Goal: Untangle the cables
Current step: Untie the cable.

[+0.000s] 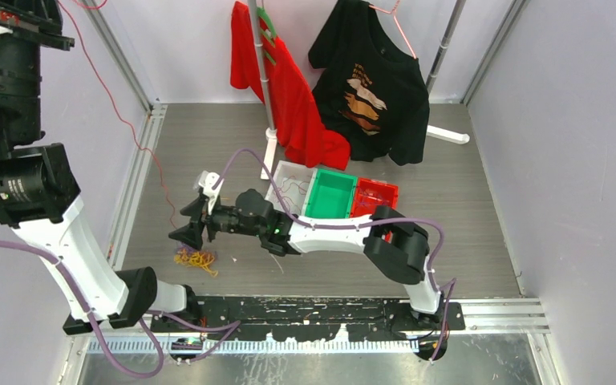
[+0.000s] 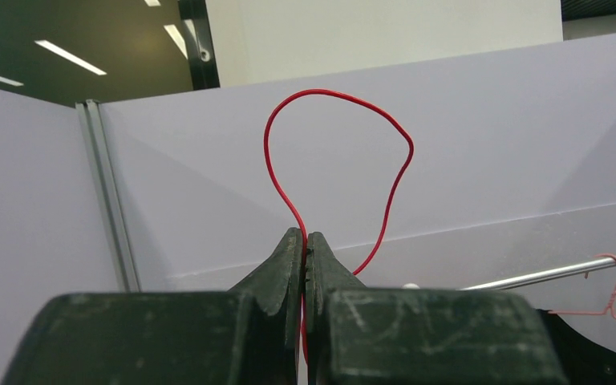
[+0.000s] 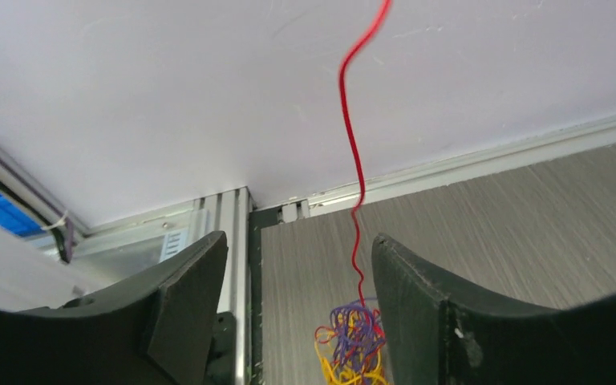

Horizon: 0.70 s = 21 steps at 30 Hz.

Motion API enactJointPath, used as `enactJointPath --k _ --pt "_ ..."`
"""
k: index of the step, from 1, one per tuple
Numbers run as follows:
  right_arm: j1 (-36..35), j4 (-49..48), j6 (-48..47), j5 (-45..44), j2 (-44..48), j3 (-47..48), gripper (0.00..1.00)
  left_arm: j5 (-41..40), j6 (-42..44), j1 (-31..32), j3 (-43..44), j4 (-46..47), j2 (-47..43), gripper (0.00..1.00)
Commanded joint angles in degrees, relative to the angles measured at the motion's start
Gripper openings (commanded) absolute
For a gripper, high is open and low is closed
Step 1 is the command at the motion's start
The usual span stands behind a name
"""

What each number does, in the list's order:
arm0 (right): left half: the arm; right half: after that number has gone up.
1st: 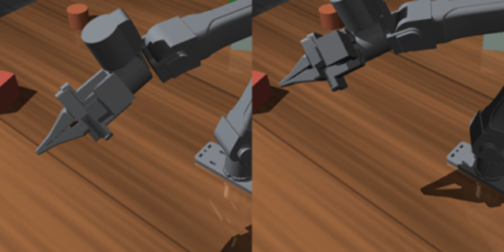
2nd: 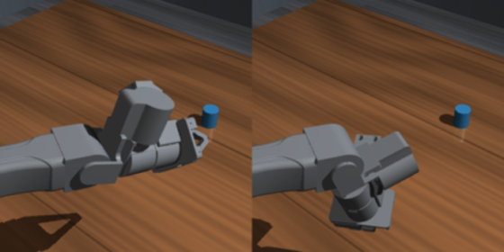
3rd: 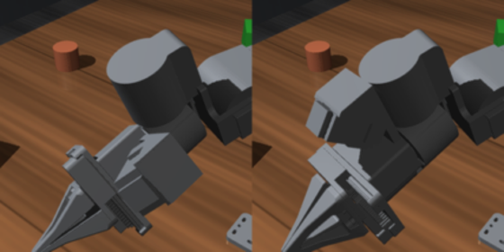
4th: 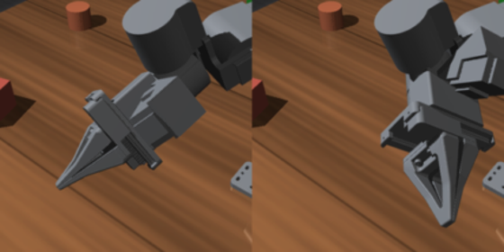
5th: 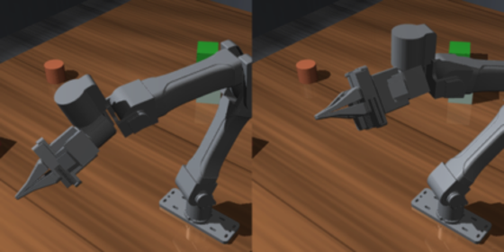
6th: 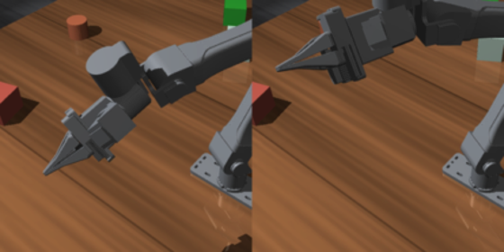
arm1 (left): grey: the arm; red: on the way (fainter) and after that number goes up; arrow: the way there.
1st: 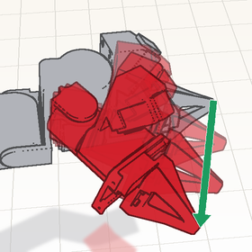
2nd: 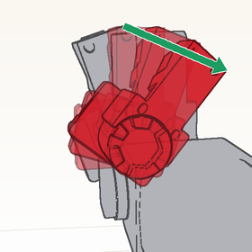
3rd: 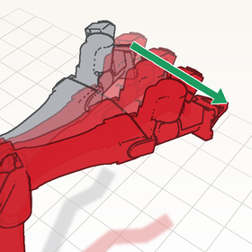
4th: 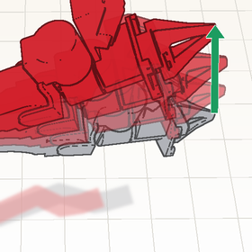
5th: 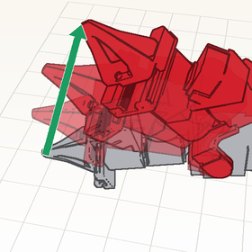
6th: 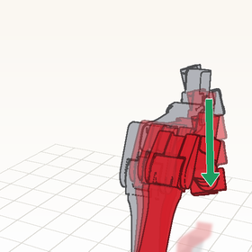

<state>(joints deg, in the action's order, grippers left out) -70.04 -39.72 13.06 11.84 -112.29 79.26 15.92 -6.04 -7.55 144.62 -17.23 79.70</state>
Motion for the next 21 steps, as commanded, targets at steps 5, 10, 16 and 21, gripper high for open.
enactJointPath --k 5,10,16,21 --pt "2.81 0.65 0.49 -0.32 -8.49 13.21 0.48 3.38 -1.24 0.17 -0.06 -1.21 -1.32 0.0" --pt "6.08 -1.09 3.77 -0.41 -9.35 15.02 0.16 3.09 0.75 0.15 -4.01 -2.96 -3.74 0.0" --pt "9.91 -1.36 6.32 5.36 -6.2 14.73 0.01 7.1 1.38 0.17 -15.35 -7.93 -11.25 0.0" --pt "11.26 -2.27 6.12 5.3 -2.45 11.28 0.01 10.47 2.08 0.17 -25.26 -19.19 -15.91 0.0"
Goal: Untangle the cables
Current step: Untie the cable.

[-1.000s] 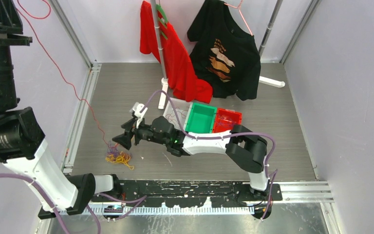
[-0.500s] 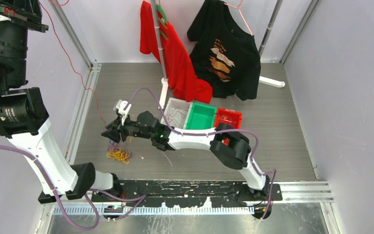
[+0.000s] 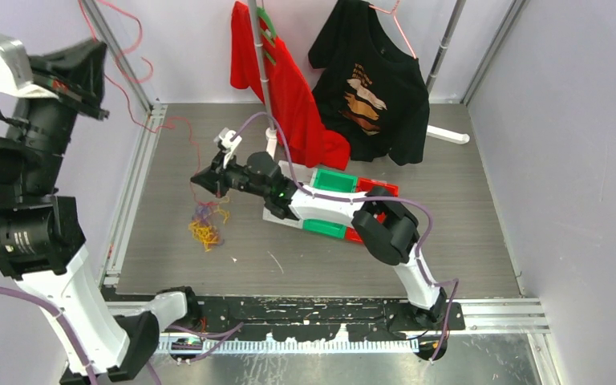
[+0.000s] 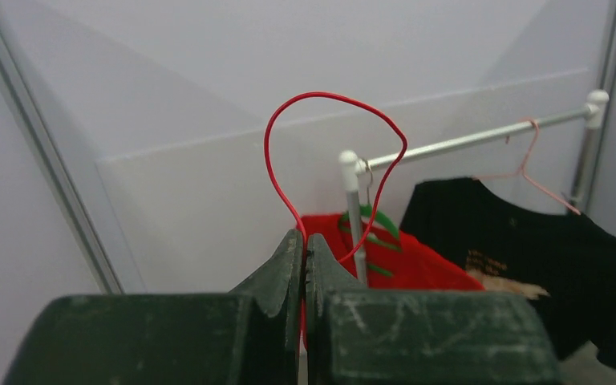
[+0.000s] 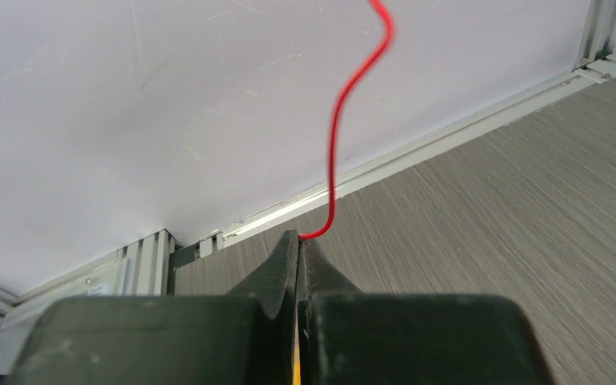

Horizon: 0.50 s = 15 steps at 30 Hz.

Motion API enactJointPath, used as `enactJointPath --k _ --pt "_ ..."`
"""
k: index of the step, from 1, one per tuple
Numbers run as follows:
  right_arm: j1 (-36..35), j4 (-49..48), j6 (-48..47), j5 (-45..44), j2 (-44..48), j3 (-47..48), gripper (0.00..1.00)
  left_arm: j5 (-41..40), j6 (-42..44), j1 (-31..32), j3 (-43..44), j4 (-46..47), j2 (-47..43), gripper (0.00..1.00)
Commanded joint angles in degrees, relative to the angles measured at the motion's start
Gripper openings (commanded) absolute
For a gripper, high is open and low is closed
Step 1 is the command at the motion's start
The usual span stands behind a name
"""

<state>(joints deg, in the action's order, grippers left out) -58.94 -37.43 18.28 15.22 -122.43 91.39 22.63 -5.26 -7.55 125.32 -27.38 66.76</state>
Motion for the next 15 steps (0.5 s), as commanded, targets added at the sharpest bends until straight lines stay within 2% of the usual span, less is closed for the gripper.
enactJointPath --k 1,4,9,15 --pt "0.26 -4.93 0.88 1.87 8.62 -1.61 0.01 3.92 1.71 0.17 -8.98 -10.99 -4.33 0.0" --pt "0.4 -4.57 0.59 1.89 11.37 -3.46 0.01 5.92 2.52 0.17 -21.93 -14.53 -9.35 0.0" --pt "0.33 -2.95 1.61 3.04 13.48 -4.41 0.01 10.53 3.32 0.17 -43.63 -14.68 -17.3 0.0" --pt "0.46 -1.88 0.96 2.73 15.44 -6.14 0.01 16.38 8.48 0.17 -54.52 -16.43 -18.55 0.0"
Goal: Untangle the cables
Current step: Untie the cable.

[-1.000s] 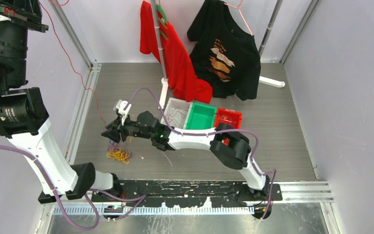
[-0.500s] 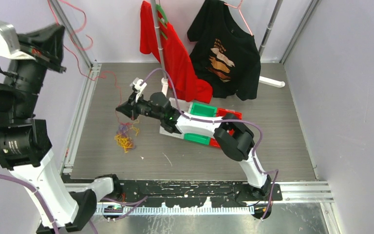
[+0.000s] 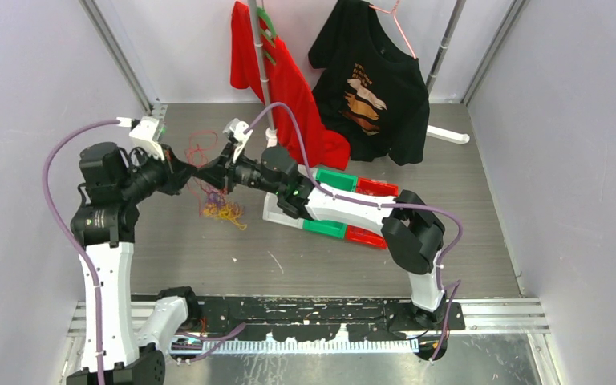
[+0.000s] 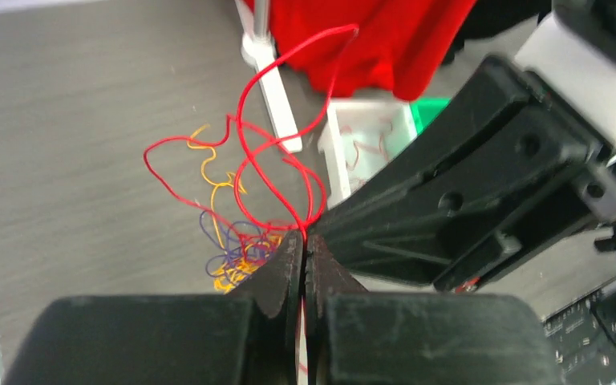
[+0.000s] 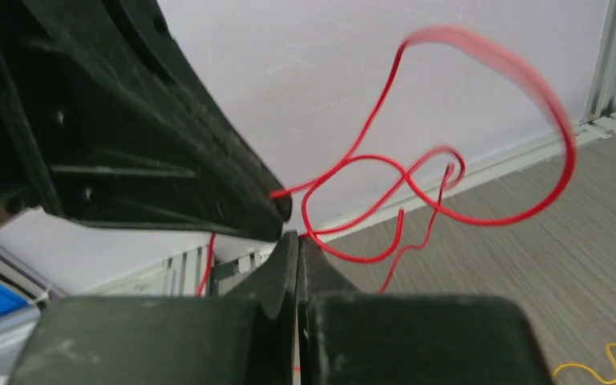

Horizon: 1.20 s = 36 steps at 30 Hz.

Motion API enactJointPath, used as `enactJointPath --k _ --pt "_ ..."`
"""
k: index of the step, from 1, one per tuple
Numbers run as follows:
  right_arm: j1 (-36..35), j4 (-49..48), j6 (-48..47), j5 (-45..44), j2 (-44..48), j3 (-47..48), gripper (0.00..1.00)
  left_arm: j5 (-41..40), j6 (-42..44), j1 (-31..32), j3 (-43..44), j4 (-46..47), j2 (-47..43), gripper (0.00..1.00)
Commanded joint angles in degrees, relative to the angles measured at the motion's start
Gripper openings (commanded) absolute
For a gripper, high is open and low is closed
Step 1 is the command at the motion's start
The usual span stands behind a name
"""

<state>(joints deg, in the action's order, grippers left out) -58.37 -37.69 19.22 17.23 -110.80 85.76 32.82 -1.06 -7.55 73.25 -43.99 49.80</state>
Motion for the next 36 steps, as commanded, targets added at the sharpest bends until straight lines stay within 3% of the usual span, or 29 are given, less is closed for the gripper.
enactJointPath --k 1,6,11,17,23,28,36 --pt "-0.13 -1.48 0.17 0.72 4.02 -0.62 0.01 6.23 4.73 0.17 -3.55 0.67 -1.35 0.0" --pt "0.01 -2.0 1.17 0.49 4.88 -2.18 0.01 12.79 6.86 0.01 -8.16 3.08 -0.33 0.04" --pt "0.14 -2.05 2.43 0.47 5.77 -3.26 0.01 22.25 9.34 -0.31 -10.5 2.51 -0.35 0.23" --pt "0.82 -1.81 3.17 -0.8 9.04 -6.35 0.01 18.87 12.99 -2.79 -11.68 3.33 0.46 0.31" --pt "1.17 0.49 4.3 -0.64 9.98 -6.37 0.01 17.11 9.2 -4.91 -13.3 9.73 -0.09 0.37" --pt "1.22 1.75 6.61 0.62 9.44 -4.78 0.01 22.13 7.02 -4.89 -15.06 12.5 1.61 0.4" --pt "1.2 0.85 10.18 1.55 9.63 -4.5 0.01 22.59 13.01 -4.84 -18.19 11.03 0.25 0.42"
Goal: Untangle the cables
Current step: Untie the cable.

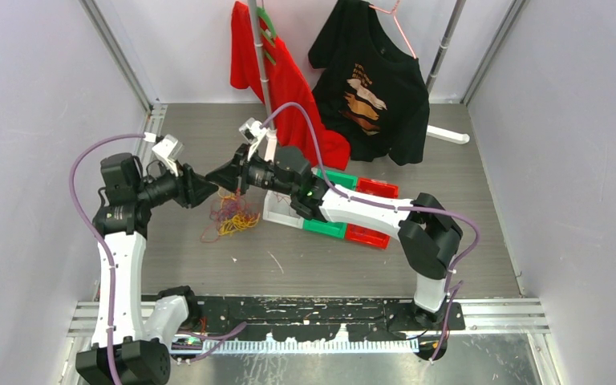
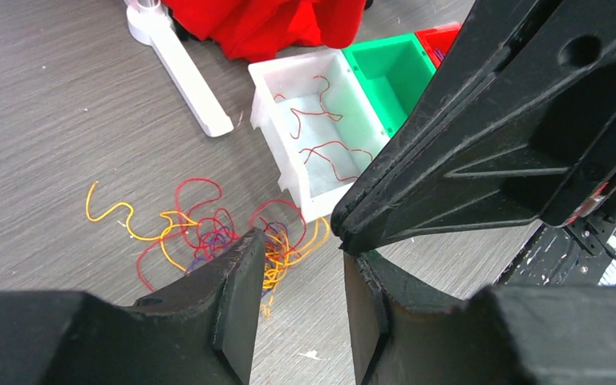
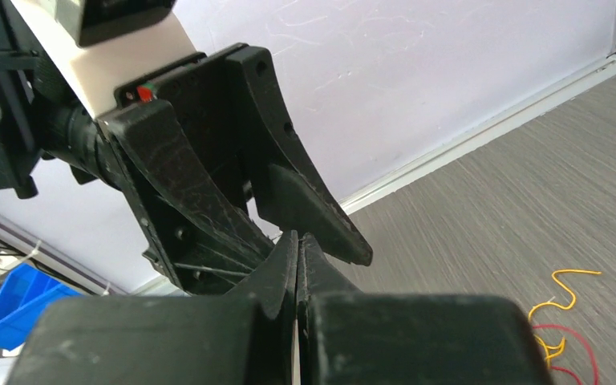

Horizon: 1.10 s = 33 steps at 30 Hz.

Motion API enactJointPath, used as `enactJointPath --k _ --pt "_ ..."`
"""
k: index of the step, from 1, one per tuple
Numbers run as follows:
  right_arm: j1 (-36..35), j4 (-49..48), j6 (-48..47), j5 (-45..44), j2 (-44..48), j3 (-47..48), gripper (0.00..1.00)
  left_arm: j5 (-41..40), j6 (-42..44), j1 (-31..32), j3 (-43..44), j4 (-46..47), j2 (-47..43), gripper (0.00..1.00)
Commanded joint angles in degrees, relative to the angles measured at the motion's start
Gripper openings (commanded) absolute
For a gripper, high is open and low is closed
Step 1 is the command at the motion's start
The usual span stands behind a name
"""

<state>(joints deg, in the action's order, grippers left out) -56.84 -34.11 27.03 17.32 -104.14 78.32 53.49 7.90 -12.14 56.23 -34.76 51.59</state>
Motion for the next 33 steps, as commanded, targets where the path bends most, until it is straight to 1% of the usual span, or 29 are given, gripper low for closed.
enactJointPath --k 1,4,7,8,10,11,13,15,16,17,20,23,24,27,29,30,33 --pt "-0.36 -2.51 2.27 1.19 3.04 2.96 0.01 1.32 6.17 -0.3 -1.54 0.54 -1.29 0.41" --pt "-0.32 1.9 -0.7 -1.64 4.01 2.48 0.01 0.8 13.98 -0.32 -1.71 -5.27 0.76 0.37" --pt "0.2 5.58 -3.05 -5.29 6.39 -0.58 0.02 1.2 23.29 -0.34 -1.05 -11.95 4.75 0.37" --pt "0.61 5.69 -3.03 -6.34 7.31 -2.07 0.04 0.45 24.14 -0.34 -1.01 -12.22 6.43 0.39" --pt "1.27 6.0 -2.79 -7.59 8.99 -4.96 0.12 -0.91 25.37 -0.34 -1.26 -13.09 8.2 0.42" --pt "1.61 6.49 -2.88 -7.69 9.68 -5.95 0.15 -1.02 27.8 -0.29 -1.37 -15.38 8.82 0.46" --pt "1.98 7.99 -3.87 -8.66 10.96 -7.86 0.22 -1.07 34.08 0.89 -1.52 -21.12 10.19 0.71" --pt "2.4 8.6 -4.78 -9.52 12.13 -9.69 0.3 -3.99 37.77 3.49 -2.12 -24.33 11.38 0.9" --pt "2.76 8.29 -4.81 -9.92 12.66 -10.67 0.33 -5.5 38.11 4.79 -3.39 -23.93 11.65 0.95" --pt "3.07 7.85 -4.79 -10.13 13.17 -11.76 0.35 -6.93 37.07 5.71 -4.21 -21.65 11.67 0.98" --pt "3.73 7.37 -4.62 -10.55 14.22 -13.62 0.37 -11.64 31.55 7.83 -8.2 -10.12 11.0 1.0" --pt "3.86 7.57 -4.7 -10.38 14.58 -14.29 0.37 -17.06 24.4 8.87 -9.46 1.45 12.98 0.99" --pt "3.95 7.52 -4.66 -10.38 14.66 -14.42 0.36 -18.06 23.03 8.92 -9.02 3.34 14.5 0.98" --pt "3.93 6.72 -4.08 -10.29 14.66 -15.06 0.35 -19.3 20.25 8.95 -7.15 4.99 19.71 0.93" --pt "3.93 5.88 -3.74 -10.38 14.54 -15.5 0.35 -21.57 17.27 8.98 -6.98 7.94 23.1 0.88" --pt "3.93 5.6 -3.55 -10.38 14.43 -15.67 0.34 -22.13 16.75 8.98 -7.04 9.47 23.61 0.84" --pt "3.95 4.84 -2.88 -10.33 14.08 -15.89 0.32 -18.67 15.13 8.92 -7.0 10.94 25.09 0.78"
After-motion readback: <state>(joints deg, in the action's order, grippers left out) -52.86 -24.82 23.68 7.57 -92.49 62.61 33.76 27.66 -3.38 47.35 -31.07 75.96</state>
